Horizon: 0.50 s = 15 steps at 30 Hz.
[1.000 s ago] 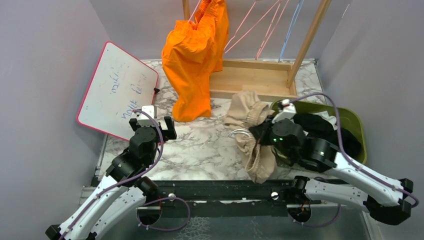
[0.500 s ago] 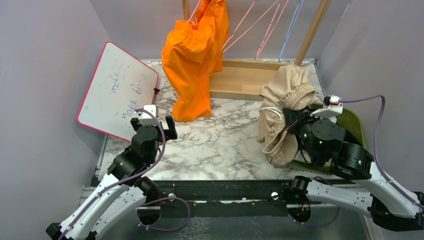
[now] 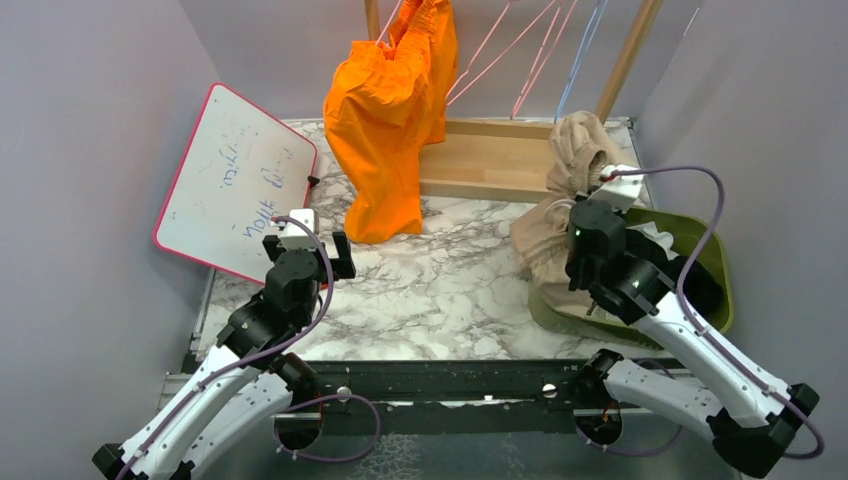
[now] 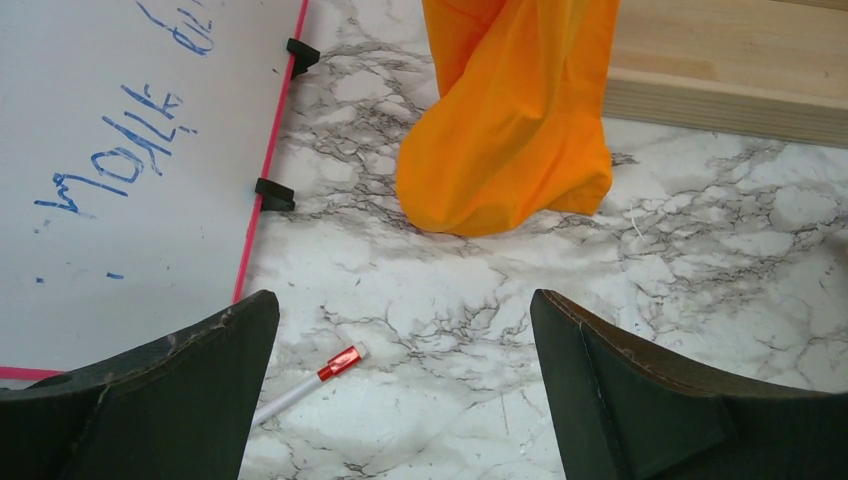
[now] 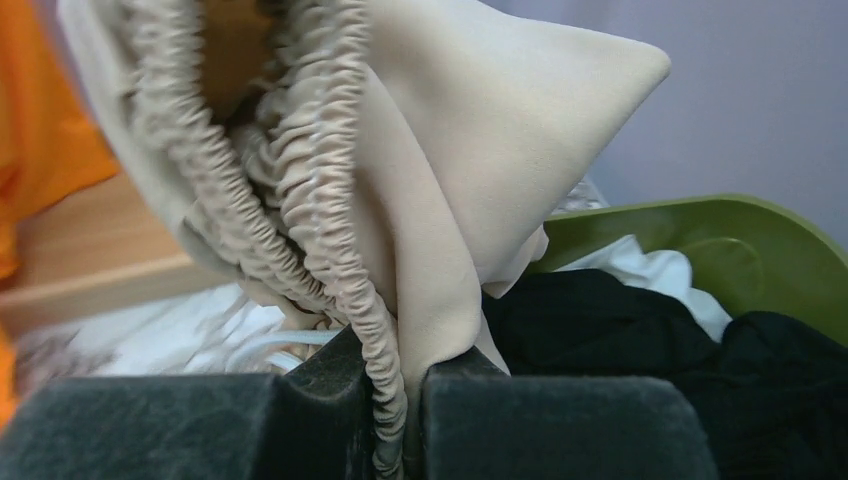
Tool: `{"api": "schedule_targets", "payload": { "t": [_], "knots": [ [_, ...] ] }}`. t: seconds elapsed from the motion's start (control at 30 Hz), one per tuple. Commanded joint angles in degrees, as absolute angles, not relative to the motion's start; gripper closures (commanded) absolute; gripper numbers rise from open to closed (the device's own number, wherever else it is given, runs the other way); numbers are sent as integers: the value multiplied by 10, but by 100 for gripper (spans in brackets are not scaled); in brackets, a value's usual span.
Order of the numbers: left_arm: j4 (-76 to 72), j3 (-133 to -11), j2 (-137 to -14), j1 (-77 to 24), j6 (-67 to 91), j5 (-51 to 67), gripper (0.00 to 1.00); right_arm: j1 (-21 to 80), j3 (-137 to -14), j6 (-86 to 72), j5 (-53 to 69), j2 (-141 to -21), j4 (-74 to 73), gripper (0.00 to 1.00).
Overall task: Remove the shorts from the hanger
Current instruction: Place the shorts in the basket.
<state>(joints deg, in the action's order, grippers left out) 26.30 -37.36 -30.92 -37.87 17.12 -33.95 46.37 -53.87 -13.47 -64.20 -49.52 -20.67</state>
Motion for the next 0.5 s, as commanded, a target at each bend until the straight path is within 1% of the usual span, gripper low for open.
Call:
{"api": "schedule_targets", "payload": {
  "t": [0.0,0.1,0.2,0.3,0.47],
  "knots": [
    [263,-371,-316,-375,173,-332,1,317,-549,-199,-537,-512,-235,99],
    [263,-372,-320,-375,172,-330,1,237,-544,-261,-475,-520,-274,99],
    [263,-370,-312,-374,174,-334,1,205,-548,-309,-459,-490,-300,99],
    [264,-368,-304,-374,174,-335,1,203,-577,-337,-487,-451,-343,99],
    [262,-369,-306,-374,172,-329,1,204,-624,-366,-596,-385,-448,99]
  ]
}}
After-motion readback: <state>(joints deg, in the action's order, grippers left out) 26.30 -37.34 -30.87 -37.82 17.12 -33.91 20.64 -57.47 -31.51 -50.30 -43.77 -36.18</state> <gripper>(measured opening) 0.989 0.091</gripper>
